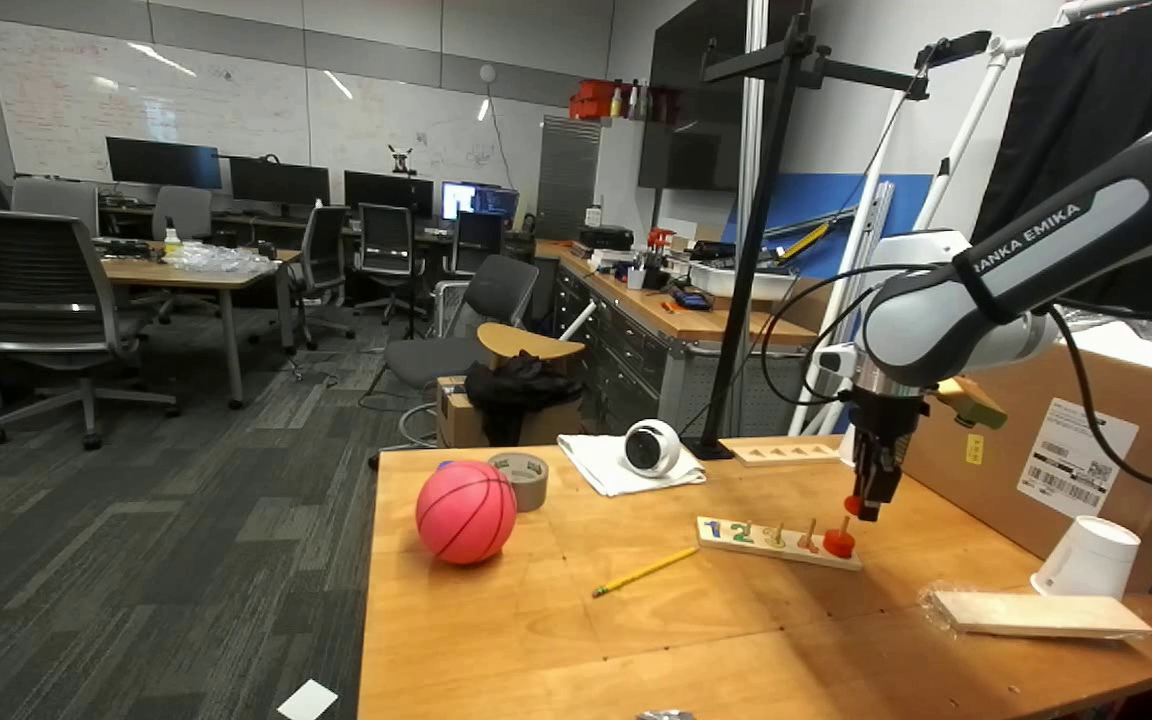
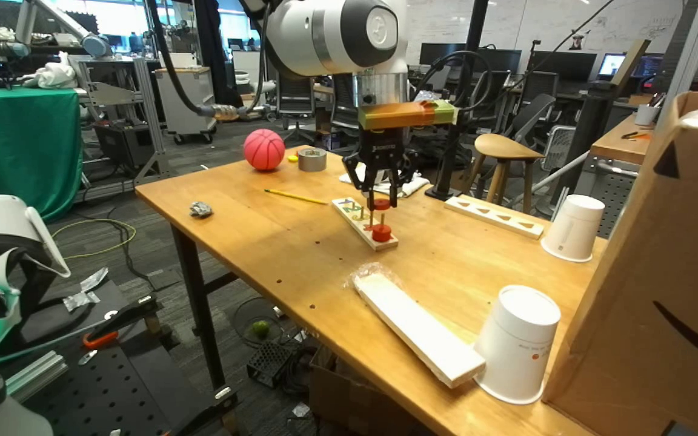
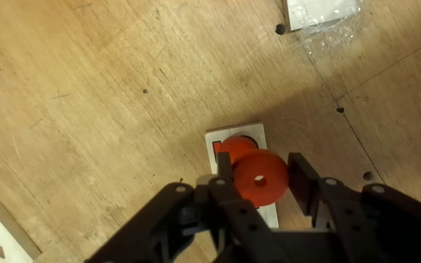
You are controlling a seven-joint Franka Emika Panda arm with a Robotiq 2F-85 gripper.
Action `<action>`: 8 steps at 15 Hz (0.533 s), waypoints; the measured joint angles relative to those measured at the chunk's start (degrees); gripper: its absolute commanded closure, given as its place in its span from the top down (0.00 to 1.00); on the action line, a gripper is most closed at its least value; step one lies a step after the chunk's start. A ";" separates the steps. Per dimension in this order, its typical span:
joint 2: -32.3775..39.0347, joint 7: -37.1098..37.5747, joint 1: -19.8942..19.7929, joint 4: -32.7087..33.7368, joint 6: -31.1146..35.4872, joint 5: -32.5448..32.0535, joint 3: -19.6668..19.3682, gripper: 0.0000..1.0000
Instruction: Place the right and left stacks of orange round blocks in the first right position on the wooden board, respectively.
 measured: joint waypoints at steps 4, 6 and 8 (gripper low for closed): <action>0.61 0.06 0.25 0.19 0.00 0.00 0.17 0.17; 1.13 0.06 0.27 0.38 0.01 0.00 0.25 0.17; 1.69 0.06 0.27 0.75 0.01 0.00 0.25 0.17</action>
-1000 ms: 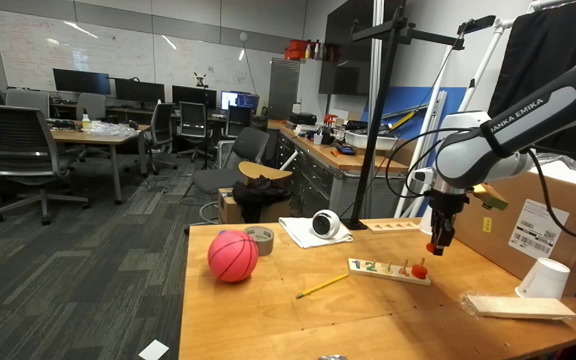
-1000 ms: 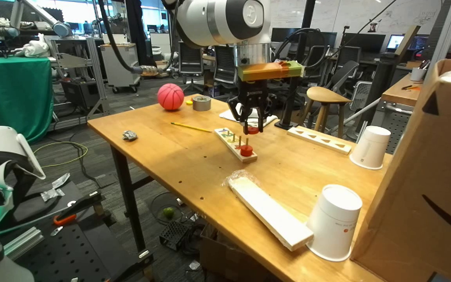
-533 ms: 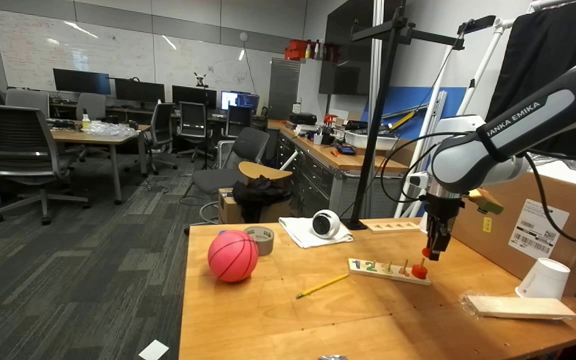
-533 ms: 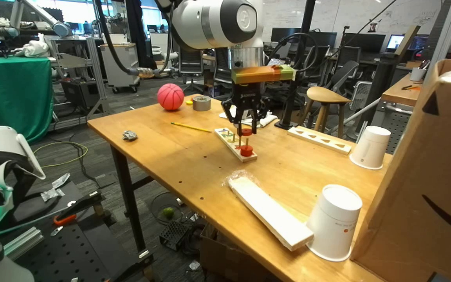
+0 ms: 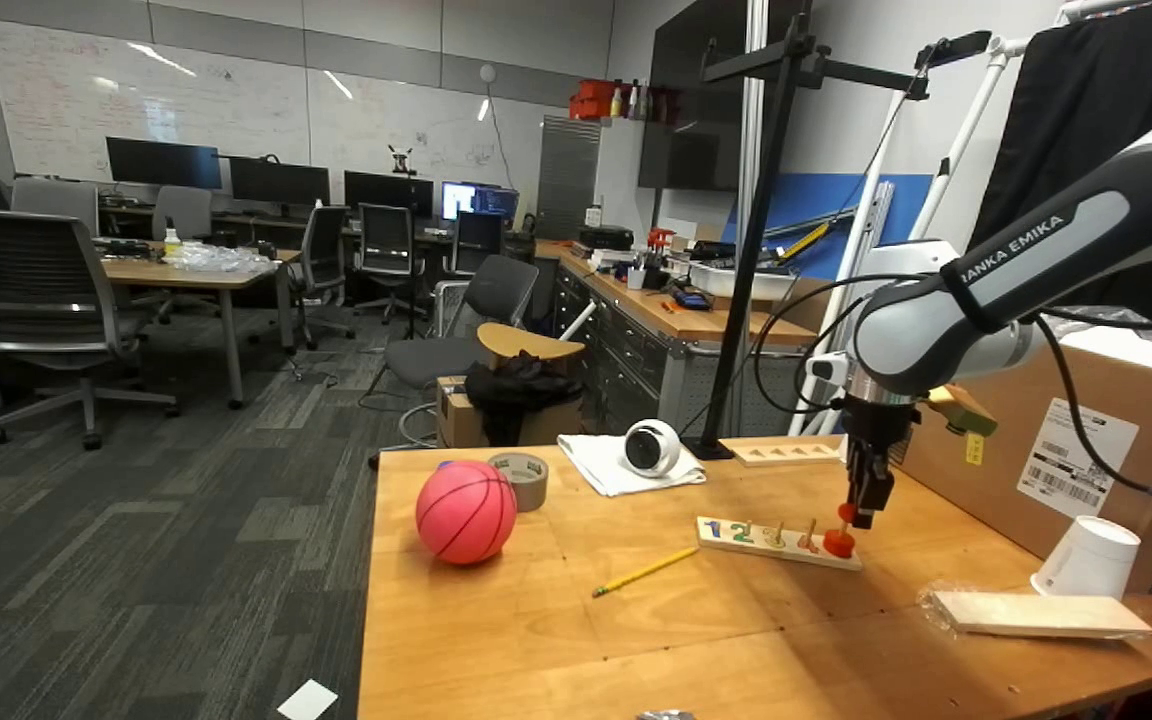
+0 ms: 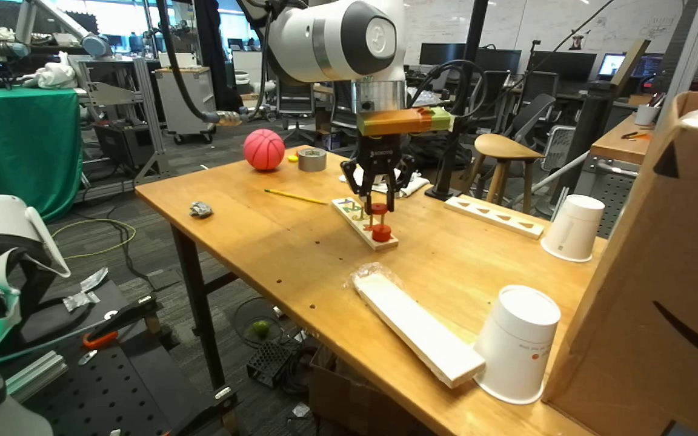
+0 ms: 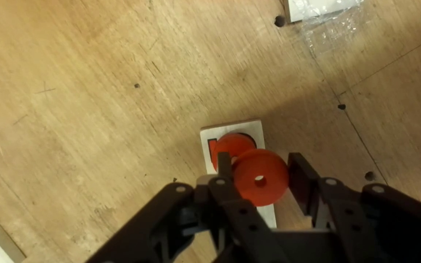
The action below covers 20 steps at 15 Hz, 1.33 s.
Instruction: Place the right and left stacks of orange round blocks in the first right position on the wooden board, respectively.
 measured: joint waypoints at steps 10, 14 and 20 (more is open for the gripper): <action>3.05 0.00 -0.41 3.30 0.03 0.00 -0.13 0.17; 3.41 0.00 -0.95 3.95 0.03 0.00 -0.18 0.17; 3.38 0.00 -1.18 3.95 0.03 0.10 -0.14 0.17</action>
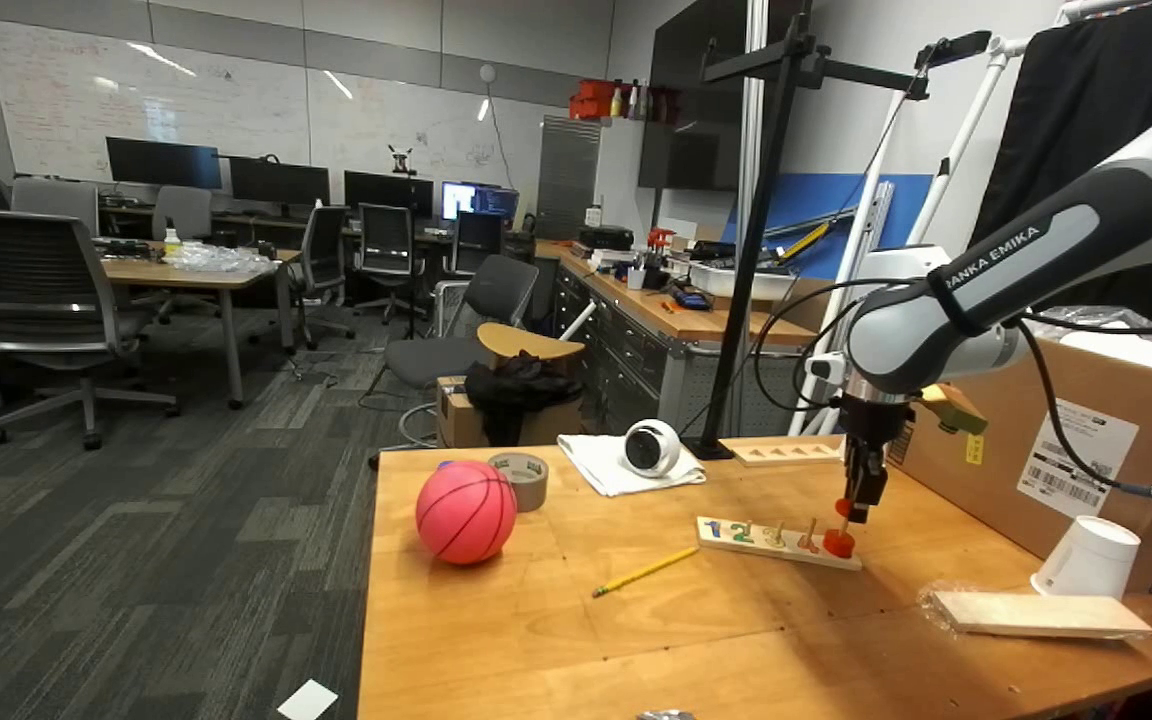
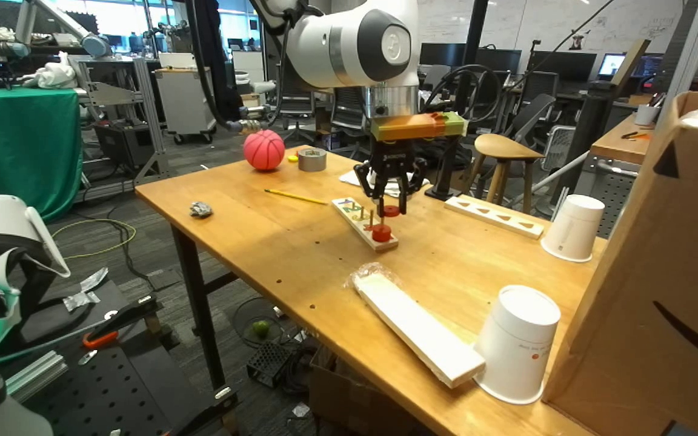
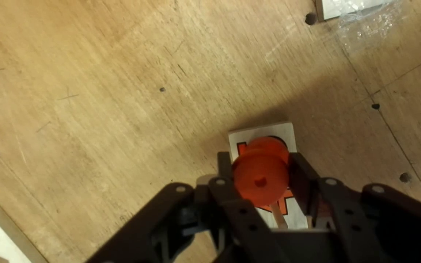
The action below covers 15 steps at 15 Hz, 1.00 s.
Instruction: Place the right and left stacks of orange round blocks in the first right position on the wooden board, respectively.
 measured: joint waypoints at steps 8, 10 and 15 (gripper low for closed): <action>-0.69 0.00 0.01 -1.18 0.00 0.18 0.81 0.17; -0.84 0.00 0.01 -1.43 0.00 0.18 0.81 0.17; -0.85 0.00 -0.09 -2.38 0.13 0.18 0.78 0.17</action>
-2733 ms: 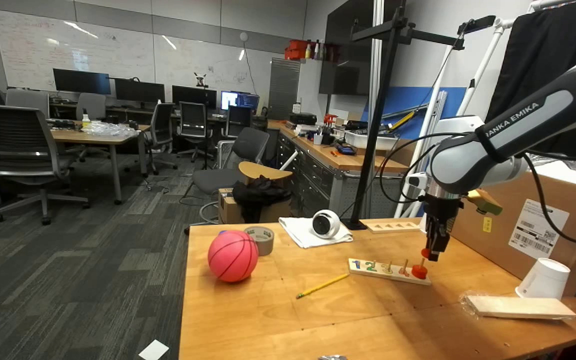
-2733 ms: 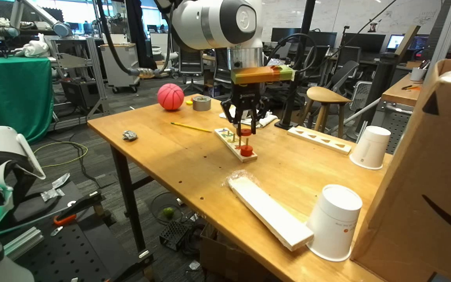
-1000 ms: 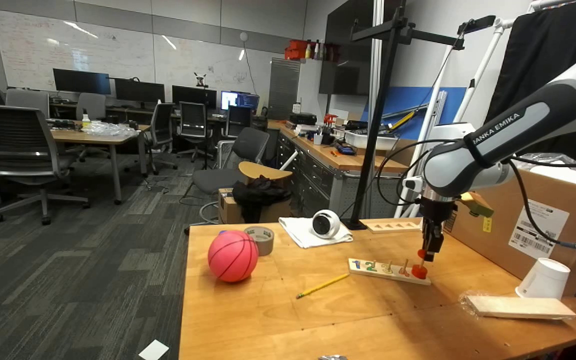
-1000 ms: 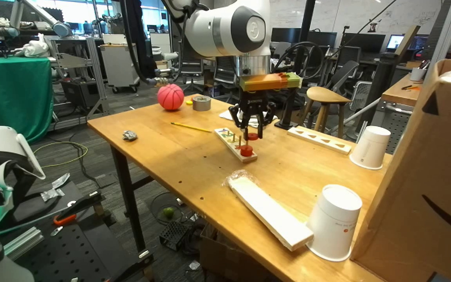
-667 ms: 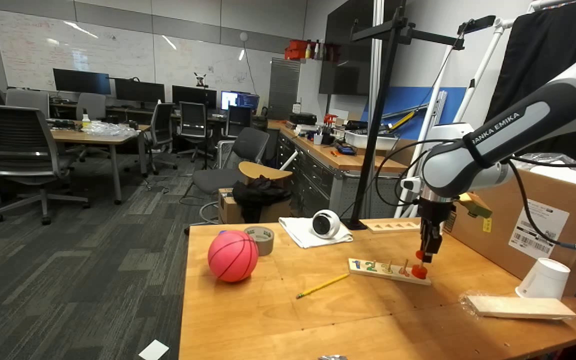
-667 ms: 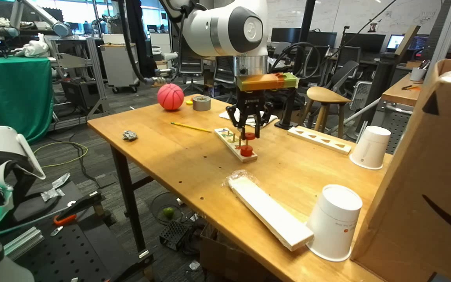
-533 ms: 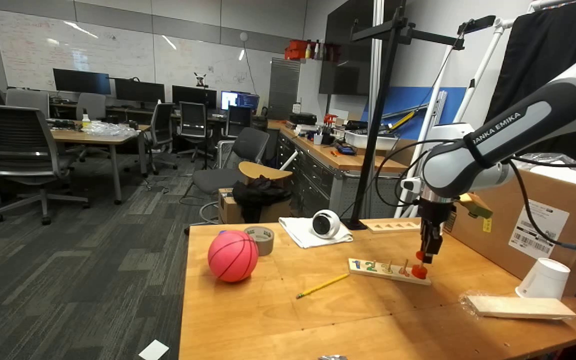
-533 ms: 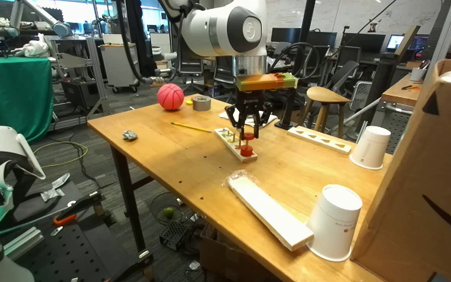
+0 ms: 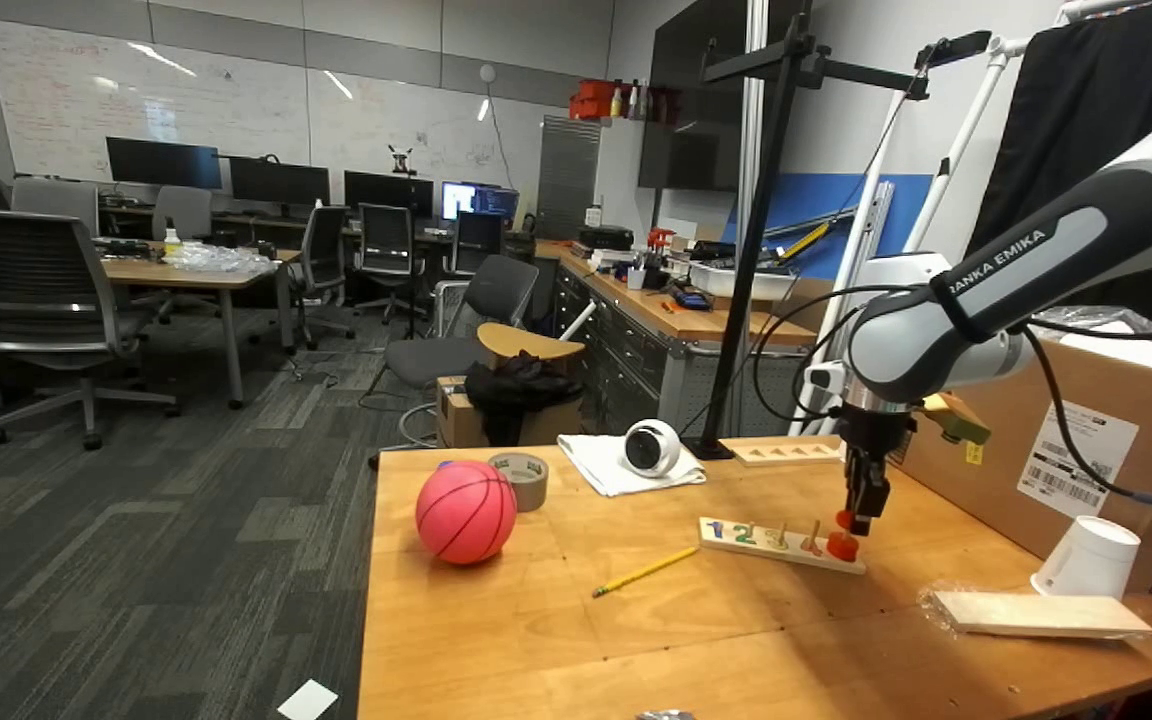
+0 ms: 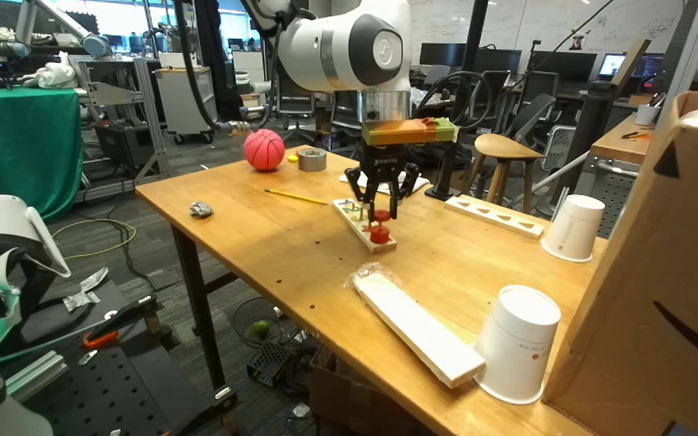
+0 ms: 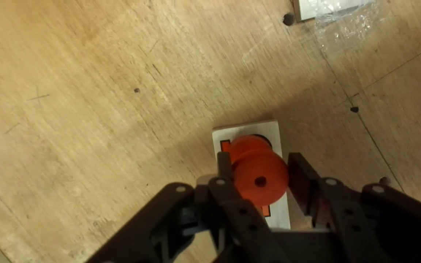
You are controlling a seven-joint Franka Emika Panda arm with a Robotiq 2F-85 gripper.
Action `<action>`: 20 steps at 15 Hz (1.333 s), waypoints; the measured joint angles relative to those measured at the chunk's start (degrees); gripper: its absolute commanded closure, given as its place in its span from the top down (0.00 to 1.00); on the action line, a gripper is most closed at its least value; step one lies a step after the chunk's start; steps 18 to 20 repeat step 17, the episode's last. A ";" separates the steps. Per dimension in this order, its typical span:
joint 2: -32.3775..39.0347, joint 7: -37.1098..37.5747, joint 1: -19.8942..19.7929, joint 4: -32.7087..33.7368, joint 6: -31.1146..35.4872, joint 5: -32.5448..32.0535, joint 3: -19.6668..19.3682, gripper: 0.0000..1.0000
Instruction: Place the right and left stacks of orange round blocks in the first right position on the wooden board, respectively.
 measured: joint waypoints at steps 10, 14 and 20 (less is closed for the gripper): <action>-1.67 -0.03 -0.07 -0.47 1.21 0.42 0.00 1.00; -5.16 0.32 -0.27 -0.65 0.88 6.29 0.04 1.00; -5.57 0.73 -0.29 -1.06 0.87 6.51 0.05 1.00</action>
